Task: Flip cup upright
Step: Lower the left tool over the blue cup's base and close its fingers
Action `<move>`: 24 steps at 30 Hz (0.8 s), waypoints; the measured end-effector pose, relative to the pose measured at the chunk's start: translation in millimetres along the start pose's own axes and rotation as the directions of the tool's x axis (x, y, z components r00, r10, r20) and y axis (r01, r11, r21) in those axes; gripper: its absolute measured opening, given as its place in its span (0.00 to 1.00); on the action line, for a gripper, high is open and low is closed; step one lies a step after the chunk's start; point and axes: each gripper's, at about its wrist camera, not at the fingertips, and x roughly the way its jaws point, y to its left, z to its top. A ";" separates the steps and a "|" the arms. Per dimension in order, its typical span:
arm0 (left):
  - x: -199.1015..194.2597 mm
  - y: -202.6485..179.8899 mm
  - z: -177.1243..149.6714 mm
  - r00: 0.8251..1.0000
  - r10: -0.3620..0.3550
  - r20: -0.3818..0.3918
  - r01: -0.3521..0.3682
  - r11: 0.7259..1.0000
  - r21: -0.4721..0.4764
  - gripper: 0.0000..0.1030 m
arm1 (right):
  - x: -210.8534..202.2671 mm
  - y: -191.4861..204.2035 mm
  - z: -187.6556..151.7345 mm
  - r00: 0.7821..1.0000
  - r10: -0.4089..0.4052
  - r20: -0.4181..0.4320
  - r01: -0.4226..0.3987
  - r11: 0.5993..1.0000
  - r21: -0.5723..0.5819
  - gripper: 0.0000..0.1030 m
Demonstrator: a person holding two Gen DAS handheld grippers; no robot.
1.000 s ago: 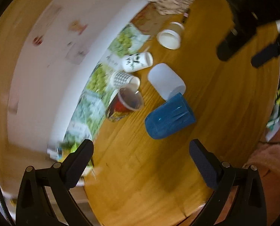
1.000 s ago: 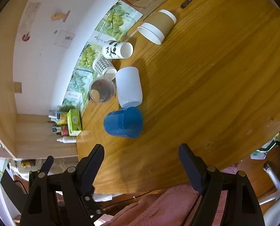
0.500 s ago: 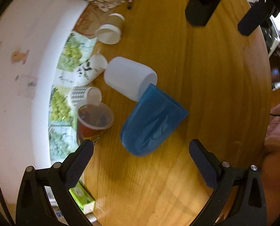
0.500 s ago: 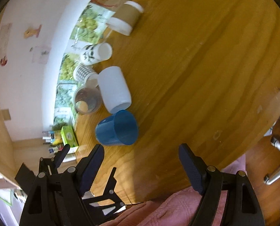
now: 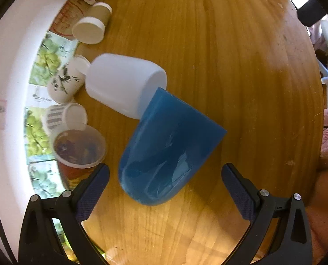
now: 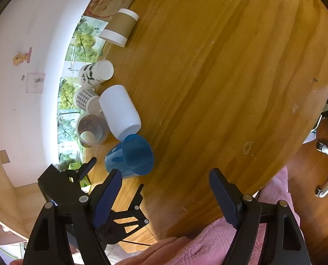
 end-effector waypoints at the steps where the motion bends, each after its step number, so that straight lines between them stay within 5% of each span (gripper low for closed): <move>1: 1.5 1.4 0.2 1.000 -0.015 -0.007 0.015 1.000 -0.003 0.98 | -0.2 -0.8 -0.3 1.000 -0.001 0.002 0.001 1.000 0.004 0.79; 6: 8.0 8.0 1.5 0.995 -0.091 -0.030 0.090 0.995 -0.038 0.97 | -1.4 -3.1 -1.3 1.000 -0.009 0.012 0.009 1.000 0.024 0.79; 24: 9.2 22.2 4.9 0.996 -0.088 -0.020 0.087 0.996 -0.029 0.83 | -5.0 -2.6 -7.2 1.000 -0.012 0.024 0.011 1.000 0.025 0.79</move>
